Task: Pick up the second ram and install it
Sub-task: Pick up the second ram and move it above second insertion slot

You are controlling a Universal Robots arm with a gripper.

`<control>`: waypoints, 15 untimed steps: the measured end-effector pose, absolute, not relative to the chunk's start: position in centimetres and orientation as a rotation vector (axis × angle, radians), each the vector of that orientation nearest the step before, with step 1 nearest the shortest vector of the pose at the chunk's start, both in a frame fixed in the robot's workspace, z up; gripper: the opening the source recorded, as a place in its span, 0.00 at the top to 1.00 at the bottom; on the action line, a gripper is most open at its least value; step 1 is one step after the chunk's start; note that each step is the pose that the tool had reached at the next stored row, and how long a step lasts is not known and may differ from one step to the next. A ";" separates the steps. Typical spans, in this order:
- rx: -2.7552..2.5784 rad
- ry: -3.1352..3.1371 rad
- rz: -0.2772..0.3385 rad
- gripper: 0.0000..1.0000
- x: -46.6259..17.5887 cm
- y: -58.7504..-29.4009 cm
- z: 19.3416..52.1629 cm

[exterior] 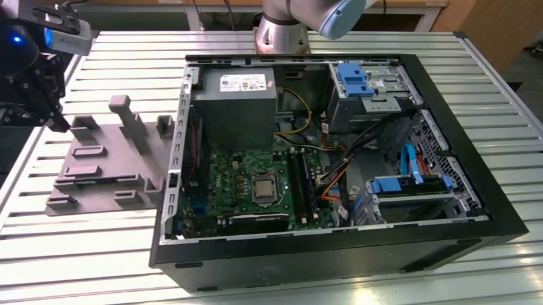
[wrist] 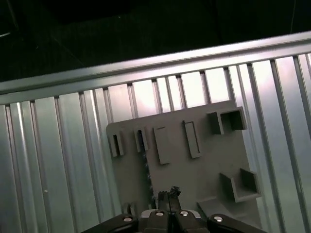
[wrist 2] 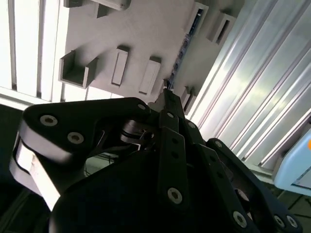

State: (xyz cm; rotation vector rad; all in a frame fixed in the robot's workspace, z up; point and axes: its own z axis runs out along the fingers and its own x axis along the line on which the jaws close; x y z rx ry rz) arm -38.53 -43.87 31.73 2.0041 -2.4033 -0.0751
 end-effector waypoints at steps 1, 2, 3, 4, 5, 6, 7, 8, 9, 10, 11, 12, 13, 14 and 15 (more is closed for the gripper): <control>2.025 -2.385 -0.075 0.89 -38.5 -43.9 31.7; 2.046 -2.366 -0.075 0.89 -38.5 -43.9 31.6; 2.067 -2.347 -0.075 0.89 -38.5 -43.9 31.6; 2.089 -2.328 -0.074 0.89 -38.5 -43.9 31.6; 2.108 -2.310 -0.074 0.89 -38.5 -43.9 31.5; 2.125 -2.294 -0.074 0.89 -38.5 -43.9 31.5; 2.141 -2.279 -0.074 0.89 -38.5 -43.9 31.4; 2.152 -2.268 -0.074 0.89 -38.5 -43.9 31.4; 2.154 -2.265 -0.074 0.89 -38.5 -43.9 31.4; 2.154 -2.265 -0.074 0.89 -38.5 -43.9 31.4; 2.154 -2.265 -0.074 0.89 -38.5 -43.9 31.4; 2.154 -2.265 -0.074 0.89 -38.5 -43.9 31.4; 2.155 -2.265 -0.074 0.89 -38.5 -43.9 31.4; 2.155 -2.265 -0.074 0.89 -38.5 -43.9 31.4; 2.155 -2.265 -0.074 0.89 -38.5 -43.9 31.3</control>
